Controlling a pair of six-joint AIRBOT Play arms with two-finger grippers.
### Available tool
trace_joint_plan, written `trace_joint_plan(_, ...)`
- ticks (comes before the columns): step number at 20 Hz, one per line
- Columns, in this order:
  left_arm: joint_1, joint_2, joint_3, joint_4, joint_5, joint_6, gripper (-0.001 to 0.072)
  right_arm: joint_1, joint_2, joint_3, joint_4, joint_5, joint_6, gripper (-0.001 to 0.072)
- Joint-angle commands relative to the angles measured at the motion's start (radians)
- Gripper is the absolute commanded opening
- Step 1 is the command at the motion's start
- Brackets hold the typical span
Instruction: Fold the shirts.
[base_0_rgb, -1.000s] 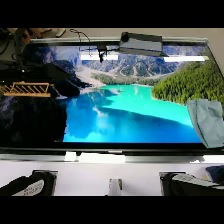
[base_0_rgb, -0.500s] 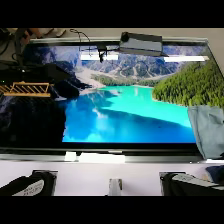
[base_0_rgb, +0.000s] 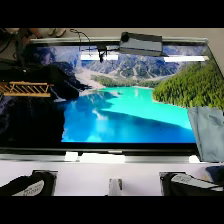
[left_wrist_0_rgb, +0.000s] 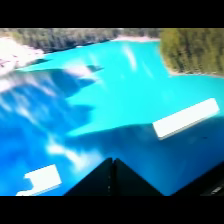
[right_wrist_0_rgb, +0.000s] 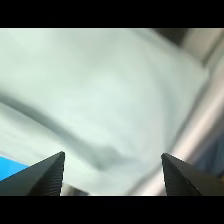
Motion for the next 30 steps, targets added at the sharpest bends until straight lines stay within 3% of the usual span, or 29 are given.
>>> trace_joint_plan(1, -0.099, -0.048, 0.117, 0.531, -0.028, -0.161, 0.0031, 0.233, 0.005, 0.231, 0.003, -0.117, 0.013, 0.0624)
trace_joint_plan(3, -0.123, -0.134, 0.172, 0.718, -0.115, -0.193, 0.0031, 0.435, 0.005, 0.282, 0.005, -0.183, 0.027, 0.0621)
trace_joint_plan(5, -0.111, -0.241, 0.176, 0.728, -0.248, -0.193, 0.0049, 0.613, -0.026, 0.281, -0.044, -0.115, 0.073, 0.0619)
trace_joint_plan(7, -0.101, -0.337, 0.172, 0.7, -0.394, -0.227, 0.0508, 0.716, -0.085, 0.281, 0.009, 0.016, 0.129, 0.0629)
trace_joint_plan(8, -0.103, -0.349, 0.153, 0.674, -0.403, -0.226, 0.0554, 0.739, -0.111, 0.281, 0.066, 0.069, 0.125, 0.0652)
trace_joint_plan(10, -0.124, -0.304, 0.089, 0.667, -0.261, -0.225, 0.0511, 0.754, -0.142, 0.281, 0.14, 0.145, 0.125, 0.0688)
trace_joint_plan(12, -0.129, -0.274, 0.059, 0.669, -0.161, -0.303, 0.0506, 0.753, -0.14, 0.281, 0.137, 0.158, 0.095, 0.0687)
trace_joint_plan(14, -0.129, -0.274, 0.062, 0.669, -0.151, -0.312, 0.0506, 0.753, -0.14, 0.281, 0.135, 0.15, 0.031, 0.0687)
trace_joint_plan(30, -0.129, -0.278, 0.061, 0.669, -0.15, -0.312, 0.0506, 0.753, -0.14, 0.281, 0.137, 0.131, 0.038, 0.0686)
